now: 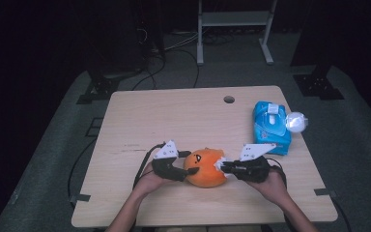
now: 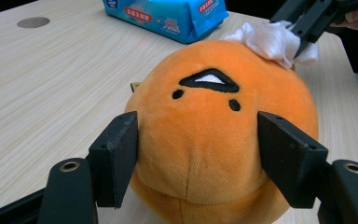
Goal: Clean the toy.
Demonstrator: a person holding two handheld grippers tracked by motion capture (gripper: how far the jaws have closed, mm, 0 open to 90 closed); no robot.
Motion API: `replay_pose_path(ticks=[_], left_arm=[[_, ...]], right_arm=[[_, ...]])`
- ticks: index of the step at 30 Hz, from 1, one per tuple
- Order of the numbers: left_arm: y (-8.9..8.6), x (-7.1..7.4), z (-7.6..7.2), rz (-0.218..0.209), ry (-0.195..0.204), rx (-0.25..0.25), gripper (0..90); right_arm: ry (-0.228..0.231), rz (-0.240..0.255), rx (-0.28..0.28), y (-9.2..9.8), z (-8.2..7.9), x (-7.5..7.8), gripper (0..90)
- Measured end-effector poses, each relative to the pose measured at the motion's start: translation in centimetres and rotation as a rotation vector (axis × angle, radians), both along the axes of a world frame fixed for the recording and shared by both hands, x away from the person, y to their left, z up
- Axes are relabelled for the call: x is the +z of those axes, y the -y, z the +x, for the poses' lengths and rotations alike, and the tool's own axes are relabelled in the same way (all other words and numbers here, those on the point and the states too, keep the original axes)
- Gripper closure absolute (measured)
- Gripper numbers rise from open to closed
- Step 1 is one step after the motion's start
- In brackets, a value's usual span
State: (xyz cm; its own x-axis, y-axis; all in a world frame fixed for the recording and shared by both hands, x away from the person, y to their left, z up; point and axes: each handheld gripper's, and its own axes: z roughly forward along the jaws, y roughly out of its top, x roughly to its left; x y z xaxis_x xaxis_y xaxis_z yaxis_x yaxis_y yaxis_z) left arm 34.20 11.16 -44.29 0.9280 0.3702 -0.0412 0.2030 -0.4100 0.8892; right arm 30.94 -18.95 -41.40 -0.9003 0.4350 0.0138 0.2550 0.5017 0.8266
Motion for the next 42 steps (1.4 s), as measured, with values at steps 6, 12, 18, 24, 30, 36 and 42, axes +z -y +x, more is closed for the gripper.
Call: replay_pose_path(ticks=[6, 12, 18, 24, 30, 36, 42], left_arm=[[0.3, 0.1, -0.3, 0.017, 0.026, -0.022, 33.8], [0.7, 0.1, -0.5, 0.022, 0.031, -0.048, 34.6], [0.6, 0.0, -0.4, 0.018, 0.021, -0.054, 32.8], [0.5, -0.1, 0.0, -0.007, 0.008, -0.014, 29.2], [0.2, -0.2, 0.2, -0.012, -0.007, 0.01, 32.8], [-0.2, -0.2, 0.4, -0.026, -0.026, 0.017, 33.1], [0.4, -0.1, 0.3, -0.026, -0.048, 0.011, 11.2]], right_arm=[[0.003, 0.009, -0.025, -0.3, 0.6, 0.0, 71.6], [-0.019, 0.034, -0.041, -0.7, 1.3, -0.5, 66.7], [-0.048, 0.046, -0.015, -0.6, 1.4, -0.6, 81.9], [-0.02, 0.057, 0.042, -1.8, 0.0, 0.3, 82.4], [0.013, 0.024, 0.075, -3.0, -0.7, 0.1, 82.4], [-0.01, 0.03, 0.017, -0.3, -0.3, -0.2, 82.5], [-0.021, 0.013, 0.004, 0.5, -0.5, -0.7, 82.4]])
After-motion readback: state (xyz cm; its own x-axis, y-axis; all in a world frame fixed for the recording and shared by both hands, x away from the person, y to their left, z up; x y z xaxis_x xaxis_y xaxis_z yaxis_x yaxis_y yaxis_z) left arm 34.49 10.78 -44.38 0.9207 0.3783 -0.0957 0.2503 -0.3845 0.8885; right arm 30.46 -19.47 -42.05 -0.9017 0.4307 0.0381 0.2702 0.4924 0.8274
